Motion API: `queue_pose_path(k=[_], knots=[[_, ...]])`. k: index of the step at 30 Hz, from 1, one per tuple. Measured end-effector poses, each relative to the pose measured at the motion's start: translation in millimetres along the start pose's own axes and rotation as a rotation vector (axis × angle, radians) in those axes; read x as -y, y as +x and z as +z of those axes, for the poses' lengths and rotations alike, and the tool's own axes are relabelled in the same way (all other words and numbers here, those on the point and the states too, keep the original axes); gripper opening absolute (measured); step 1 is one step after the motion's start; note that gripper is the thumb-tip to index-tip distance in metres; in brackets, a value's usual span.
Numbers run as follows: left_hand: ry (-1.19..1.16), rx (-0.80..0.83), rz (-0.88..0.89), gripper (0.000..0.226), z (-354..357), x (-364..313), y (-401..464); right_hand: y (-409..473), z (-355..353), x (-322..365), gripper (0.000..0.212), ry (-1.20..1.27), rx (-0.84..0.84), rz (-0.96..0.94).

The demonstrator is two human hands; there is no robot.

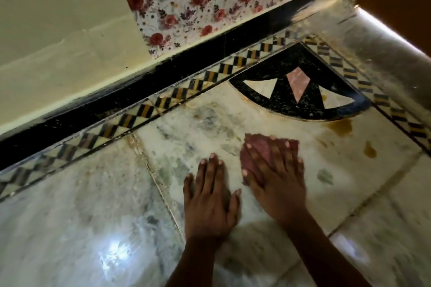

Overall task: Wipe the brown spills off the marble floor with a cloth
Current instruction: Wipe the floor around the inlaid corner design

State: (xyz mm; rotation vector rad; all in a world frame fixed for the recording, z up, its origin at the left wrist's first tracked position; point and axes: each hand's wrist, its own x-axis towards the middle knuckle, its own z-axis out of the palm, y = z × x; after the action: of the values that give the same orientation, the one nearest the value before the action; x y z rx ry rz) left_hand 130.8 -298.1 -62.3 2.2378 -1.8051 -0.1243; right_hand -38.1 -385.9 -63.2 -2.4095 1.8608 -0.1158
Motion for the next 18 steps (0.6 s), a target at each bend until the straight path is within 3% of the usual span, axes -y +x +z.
queue_pose_path(k=[3,5,7,10,13,15,18], knots=[[0.031,0.011,-0.061,0.087,-2.7,0.2,1.4,-6.8,-5.7,-23.3,0.072,0.056,-0.023,0.168],[0.038,0.032,-0.068,0.09,-1.4,-2.7,1.9,26.5,0.6,-13.9,0.071,0.117,-0.072,0.391],[0.032,0.045,-0.064,0.092,-0.5,-2.6,1.8,75.8,2.9,10.3,0.069,0.194,-0.091,0.49],[0.02,0.079,-0.07,0.091,-1.8,0.7,2.3,106.0,3.0,41.9,0.07,0.093,0.09,0.237],[0.019,0.103,-0.074,0.091,-2.0,-1.2,2.1,66.5,-2.7,28.5,0.068,0.007,0.038,-0.023],[0.018,0.105,-0.064,0.091,-3.1,-1.1,3.3,40.1,-7.8,-0.4,0.068,-0.008,0.071,-0.013],[0.011,0.089,-0.064,0.091,-3.3,-2.3,4.3,66.3,-12.4,-23.8,0.067,0.068,0.05,0.29]])
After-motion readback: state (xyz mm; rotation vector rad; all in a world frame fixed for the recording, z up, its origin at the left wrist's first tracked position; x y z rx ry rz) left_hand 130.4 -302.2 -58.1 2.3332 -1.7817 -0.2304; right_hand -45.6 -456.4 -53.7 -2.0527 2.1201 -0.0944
